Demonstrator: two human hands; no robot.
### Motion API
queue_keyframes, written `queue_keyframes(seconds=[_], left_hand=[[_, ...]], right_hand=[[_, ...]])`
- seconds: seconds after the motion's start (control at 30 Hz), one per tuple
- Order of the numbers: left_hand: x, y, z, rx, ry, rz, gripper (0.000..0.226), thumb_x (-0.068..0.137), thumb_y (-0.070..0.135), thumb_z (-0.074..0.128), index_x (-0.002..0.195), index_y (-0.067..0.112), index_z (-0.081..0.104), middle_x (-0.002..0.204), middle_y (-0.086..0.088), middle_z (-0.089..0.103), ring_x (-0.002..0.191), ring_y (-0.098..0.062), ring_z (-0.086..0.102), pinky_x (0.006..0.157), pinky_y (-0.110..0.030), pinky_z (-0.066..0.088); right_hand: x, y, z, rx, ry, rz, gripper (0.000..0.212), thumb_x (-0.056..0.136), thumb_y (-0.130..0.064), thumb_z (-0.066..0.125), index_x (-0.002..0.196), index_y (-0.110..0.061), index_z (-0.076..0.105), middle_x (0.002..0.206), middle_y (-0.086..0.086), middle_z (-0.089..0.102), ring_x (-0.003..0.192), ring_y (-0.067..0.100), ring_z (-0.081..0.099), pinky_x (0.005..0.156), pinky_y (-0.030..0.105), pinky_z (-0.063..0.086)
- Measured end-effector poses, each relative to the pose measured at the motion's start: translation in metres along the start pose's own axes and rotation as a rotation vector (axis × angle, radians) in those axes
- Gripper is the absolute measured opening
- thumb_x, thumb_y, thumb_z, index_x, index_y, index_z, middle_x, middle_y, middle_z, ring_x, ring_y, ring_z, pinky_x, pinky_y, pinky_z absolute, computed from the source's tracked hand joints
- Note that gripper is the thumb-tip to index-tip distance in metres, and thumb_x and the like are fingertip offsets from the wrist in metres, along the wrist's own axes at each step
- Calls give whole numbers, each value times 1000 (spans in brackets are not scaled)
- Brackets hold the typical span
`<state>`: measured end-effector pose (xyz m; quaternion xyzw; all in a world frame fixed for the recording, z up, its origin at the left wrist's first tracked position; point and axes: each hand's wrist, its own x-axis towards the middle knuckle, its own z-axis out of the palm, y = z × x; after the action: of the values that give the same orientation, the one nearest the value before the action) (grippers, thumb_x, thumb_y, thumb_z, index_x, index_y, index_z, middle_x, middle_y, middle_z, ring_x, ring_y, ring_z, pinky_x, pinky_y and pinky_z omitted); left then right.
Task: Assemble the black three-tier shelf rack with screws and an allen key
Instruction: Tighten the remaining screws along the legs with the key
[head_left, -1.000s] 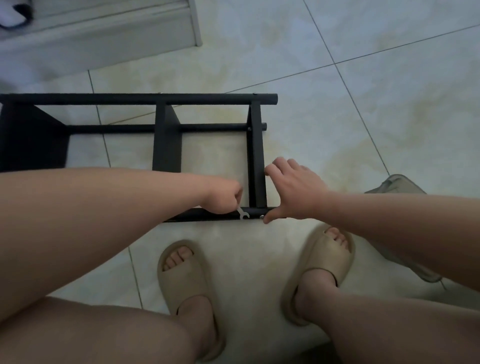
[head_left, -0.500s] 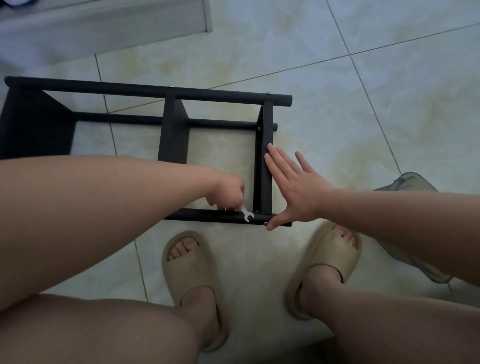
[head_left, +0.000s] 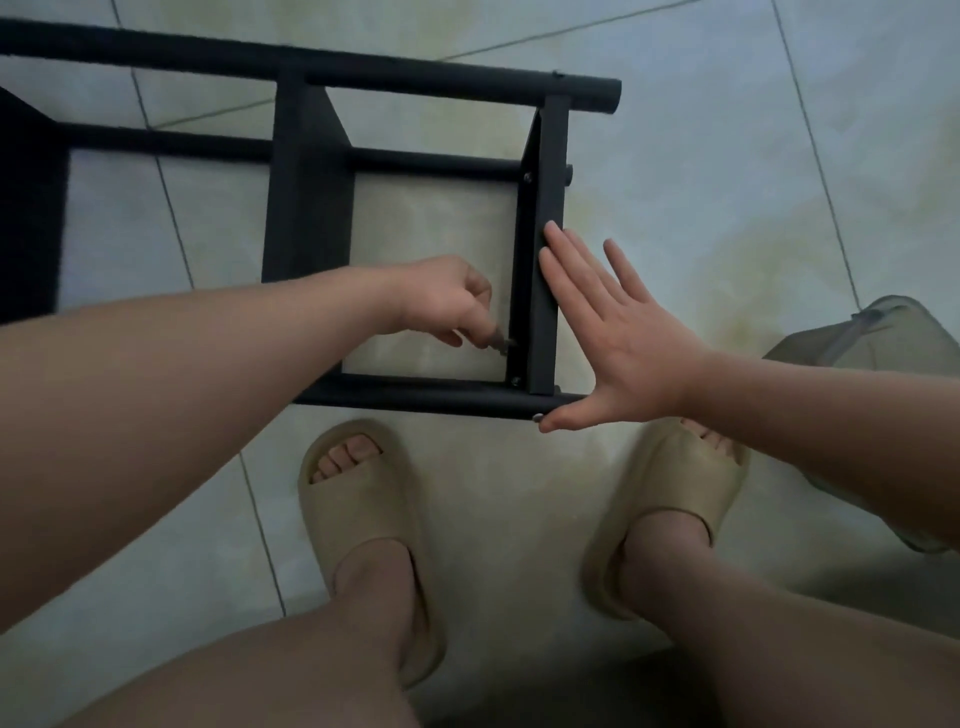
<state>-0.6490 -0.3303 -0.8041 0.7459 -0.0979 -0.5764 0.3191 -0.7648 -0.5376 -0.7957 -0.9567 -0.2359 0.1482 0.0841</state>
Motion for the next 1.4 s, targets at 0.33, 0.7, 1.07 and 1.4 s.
queue_keyframes(seconds=[0.33,0.7,1.07,1.4], left_hand=[[-15,-3,29,-334,-43,55,16,88,-3,62,81,10,55,88,-12,77,91,-23,75,91,-41,58],[-7,-6,31,-538,-3,-8,11,98,25,61,94,18,67,82,2,75,82,-13,73,80,-33,52],[-1,-3,22,-442,152,-18,4,93,25,68,91,22,66,85,1,78,74,-9,69,79,-30,52],[-5,5,23,-429,79,-86,9,96,28,63,99,22,68,88,3,78,80,-11,71,83,-33,51]], right_hand=[[3,8,17,171,101,-53,135,77,-94,43,159,4,-2,168,23,-8,156,35,-8,126,51,-3],[4,10,22,226,123,-67,136,77,-92,49,159,4,0,168,23,-8,157,34,-7,126,53,-1],[5,10,22,246,120,-61,136,76,-91,51,159,4,0,168,23,-8,157,35,-7,126,54,0],[5,9,22,241,119,-59,136,77,-91,50,159,3,-2,168,22,-9,157,35,-8,126,54,-1]])
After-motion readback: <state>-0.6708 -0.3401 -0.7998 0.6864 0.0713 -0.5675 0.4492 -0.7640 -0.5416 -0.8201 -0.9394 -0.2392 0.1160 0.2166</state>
